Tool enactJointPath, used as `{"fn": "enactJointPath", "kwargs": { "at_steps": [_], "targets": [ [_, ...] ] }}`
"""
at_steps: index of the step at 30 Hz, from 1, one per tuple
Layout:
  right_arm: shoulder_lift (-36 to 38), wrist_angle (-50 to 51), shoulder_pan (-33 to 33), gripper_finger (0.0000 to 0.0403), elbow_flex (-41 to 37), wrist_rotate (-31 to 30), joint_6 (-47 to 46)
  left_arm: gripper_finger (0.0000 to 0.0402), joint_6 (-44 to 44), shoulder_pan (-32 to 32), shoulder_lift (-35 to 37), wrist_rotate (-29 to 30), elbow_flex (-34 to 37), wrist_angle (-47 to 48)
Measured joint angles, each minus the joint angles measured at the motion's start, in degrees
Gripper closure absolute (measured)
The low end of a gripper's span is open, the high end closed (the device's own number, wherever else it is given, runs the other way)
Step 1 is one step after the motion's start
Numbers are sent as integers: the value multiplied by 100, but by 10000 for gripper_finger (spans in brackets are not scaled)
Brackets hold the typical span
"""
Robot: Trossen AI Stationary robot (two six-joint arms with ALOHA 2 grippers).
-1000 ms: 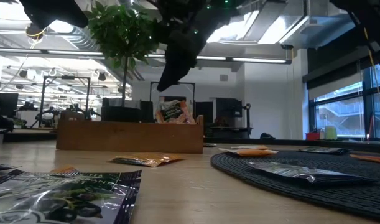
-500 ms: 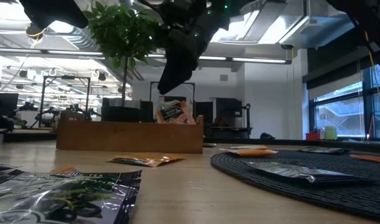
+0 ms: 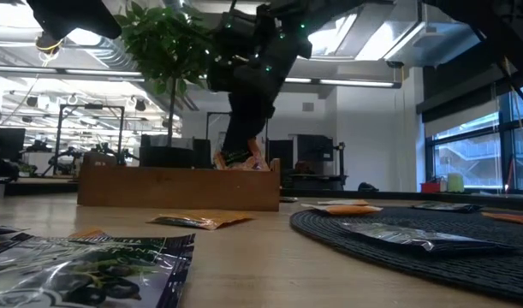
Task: Pick & Place Tea
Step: Put the orange tea bag into the right section of the wooden organizer
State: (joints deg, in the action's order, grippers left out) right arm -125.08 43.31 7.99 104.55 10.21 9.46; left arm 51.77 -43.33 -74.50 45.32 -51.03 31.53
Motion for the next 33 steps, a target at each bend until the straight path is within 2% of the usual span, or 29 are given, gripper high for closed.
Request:
{"fn": "enactJointPath", "kwargs": {
  "at_steps": [5,13,20,27,30,33],
  "targets": [
    [2,13,7,280,0,-3,-29,396,-2,0,0,1,0,0],
    [4,137,48,391,5,48,-96,397,-4,0,0,0,0,20],
    [176,88,48,398,386,348,-496,395,-4,0,2,0,0,45],
    [796,48,52,400,389,360,-650,399,-103,-2,2,0,2,72],
    [967,-291,53,400,130,372,-752,397,-151,-3,2,0,2,66],
    [1185,-890,64,401,-496,432,-884,394,-155,-4,2,-9,2,65]
  ]
}}
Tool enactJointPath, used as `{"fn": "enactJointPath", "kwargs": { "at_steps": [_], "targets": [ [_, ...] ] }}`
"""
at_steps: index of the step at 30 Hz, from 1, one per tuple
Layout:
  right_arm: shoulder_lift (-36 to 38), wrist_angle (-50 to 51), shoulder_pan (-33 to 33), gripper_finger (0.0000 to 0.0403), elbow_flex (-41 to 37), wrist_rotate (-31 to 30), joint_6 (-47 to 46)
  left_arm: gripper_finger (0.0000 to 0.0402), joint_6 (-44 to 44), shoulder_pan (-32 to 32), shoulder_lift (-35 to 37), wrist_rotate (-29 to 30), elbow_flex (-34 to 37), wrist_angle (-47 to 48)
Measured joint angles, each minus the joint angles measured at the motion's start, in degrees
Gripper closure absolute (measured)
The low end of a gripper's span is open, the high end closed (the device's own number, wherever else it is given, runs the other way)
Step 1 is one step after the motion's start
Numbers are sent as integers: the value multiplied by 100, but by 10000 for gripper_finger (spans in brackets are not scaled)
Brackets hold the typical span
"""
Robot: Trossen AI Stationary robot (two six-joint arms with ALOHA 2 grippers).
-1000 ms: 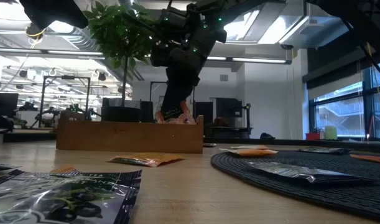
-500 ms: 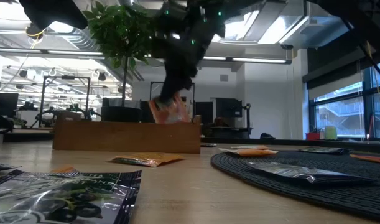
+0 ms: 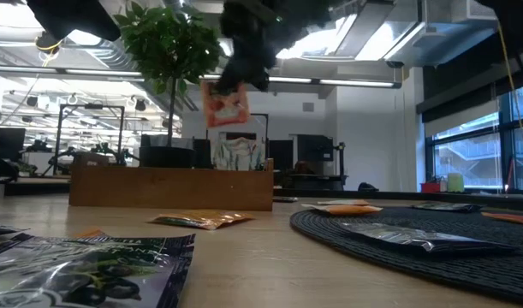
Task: Pick & Place Tea
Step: Put the orange tea bag into the right section of the wooden organizer
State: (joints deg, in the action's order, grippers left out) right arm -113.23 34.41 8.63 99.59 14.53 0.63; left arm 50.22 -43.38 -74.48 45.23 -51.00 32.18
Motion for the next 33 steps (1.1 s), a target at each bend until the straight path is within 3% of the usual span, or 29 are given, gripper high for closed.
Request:
{"fn": "enactJointPath", "kwargs": {
  "at_steps": [7,13,18,33],
  "targets": [
    [697,-1742,113,401,-1632,-2,-359,394,-48,1,2,37,0,103],
    [729,-2687,49,401,-2483,-156,-43,394,-50,15,2,94,0,131],
    [684,-3150,10,400,-2893,-526,-6,394,-48,15,2,94,0,131],
    [645,-3337,12,386,-3077,-556,126,394,-48,15,2,136,0,147]
  ]
}}
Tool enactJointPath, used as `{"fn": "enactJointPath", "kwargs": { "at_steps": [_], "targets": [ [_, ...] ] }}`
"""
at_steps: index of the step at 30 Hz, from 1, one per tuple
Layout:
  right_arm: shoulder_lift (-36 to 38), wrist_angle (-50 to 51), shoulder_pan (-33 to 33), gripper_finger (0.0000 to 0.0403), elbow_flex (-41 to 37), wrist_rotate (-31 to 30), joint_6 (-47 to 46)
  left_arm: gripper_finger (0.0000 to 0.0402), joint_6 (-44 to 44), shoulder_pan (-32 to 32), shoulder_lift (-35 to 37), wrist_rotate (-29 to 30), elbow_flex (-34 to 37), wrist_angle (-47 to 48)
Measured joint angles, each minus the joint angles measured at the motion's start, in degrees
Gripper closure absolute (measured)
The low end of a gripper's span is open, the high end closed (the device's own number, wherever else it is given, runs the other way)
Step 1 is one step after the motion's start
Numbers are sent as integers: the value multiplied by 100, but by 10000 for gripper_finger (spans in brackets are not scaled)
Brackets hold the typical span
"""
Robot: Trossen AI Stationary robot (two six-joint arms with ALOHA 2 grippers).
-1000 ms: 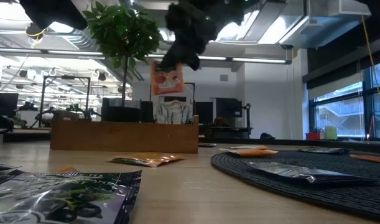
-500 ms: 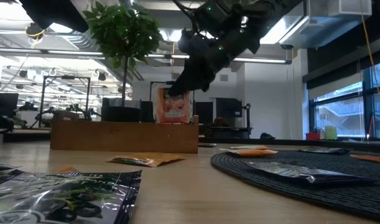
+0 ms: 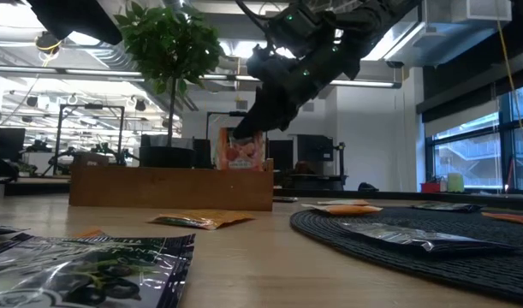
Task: Pick & Place Tea
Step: Put the orange tea bag into the right section of the wooden organizer
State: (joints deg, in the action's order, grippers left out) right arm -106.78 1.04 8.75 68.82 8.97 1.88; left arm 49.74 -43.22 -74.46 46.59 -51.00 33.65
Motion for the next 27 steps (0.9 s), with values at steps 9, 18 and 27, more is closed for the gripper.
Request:
{"fn": "enactJointPath", "kwargs": {
  "at_steps": [9,18,27],
  "targets": [
    [0,4,2,378,0,-639,-30,397,2,0,0,0,0,0],
    [0,5,-20,377,0,-650,1,396,4,0,0,-1,0,1],
    [0,4,-37,377,0,-334,91,396,4,0,0,-9,0,1]
  ]
}}
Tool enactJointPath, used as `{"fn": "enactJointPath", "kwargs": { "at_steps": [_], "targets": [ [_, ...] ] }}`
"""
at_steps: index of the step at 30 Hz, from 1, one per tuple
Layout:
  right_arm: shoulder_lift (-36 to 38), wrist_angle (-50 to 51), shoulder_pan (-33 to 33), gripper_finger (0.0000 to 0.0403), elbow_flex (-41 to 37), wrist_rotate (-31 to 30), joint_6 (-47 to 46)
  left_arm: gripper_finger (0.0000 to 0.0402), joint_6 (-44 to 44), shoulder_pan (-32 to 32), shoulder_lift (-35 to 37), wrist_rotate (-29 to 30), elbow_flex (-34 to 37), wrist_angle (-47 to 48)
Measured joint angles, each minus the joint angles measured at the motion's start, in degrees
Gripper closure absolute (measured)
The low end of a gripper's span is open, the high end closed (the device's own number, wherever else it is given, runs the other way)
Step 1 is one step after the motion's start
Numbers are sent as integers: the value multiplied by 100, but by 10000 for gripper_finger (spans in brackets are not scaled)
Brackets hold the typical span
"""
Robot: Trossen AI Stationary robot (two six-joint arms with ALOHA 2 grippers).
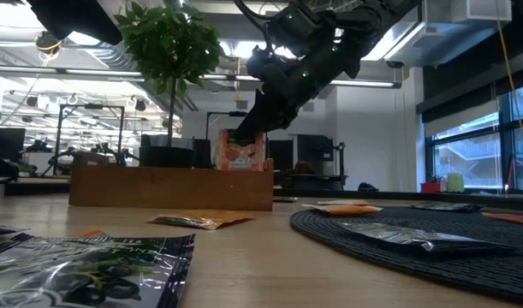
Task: Pick & Place Tea
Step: Put the orange tea bag into the right section of the wooden organizer
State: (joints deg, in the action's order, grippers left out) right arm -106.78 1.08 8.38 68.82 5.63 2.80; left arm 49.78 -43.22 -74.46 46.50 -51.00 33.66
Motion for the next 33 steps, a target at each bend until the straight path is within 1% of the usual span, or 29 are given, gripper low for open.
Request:
{"fn": "enactJointPath", "kwargs": {
  "at_steps": [17,22,26,30,33],
  "targets": [
    [-2,4,0,374,0,0,-119,394,1,0,0,-15,0,-1],
    [-2,13,2,340,0,-6,-471,394,2,0,0,-15,0,-1],
    [-2,13,2,311,1,-9,-474,394,2,0,0,-15,0,-1],
    [-2,11,2,290,2,-13,-561,394,2,0,0,-15,0,-1],
    [19,70,2,282,39,31,-746,397,2,0,0,-9,0,-7]
  ]
}}
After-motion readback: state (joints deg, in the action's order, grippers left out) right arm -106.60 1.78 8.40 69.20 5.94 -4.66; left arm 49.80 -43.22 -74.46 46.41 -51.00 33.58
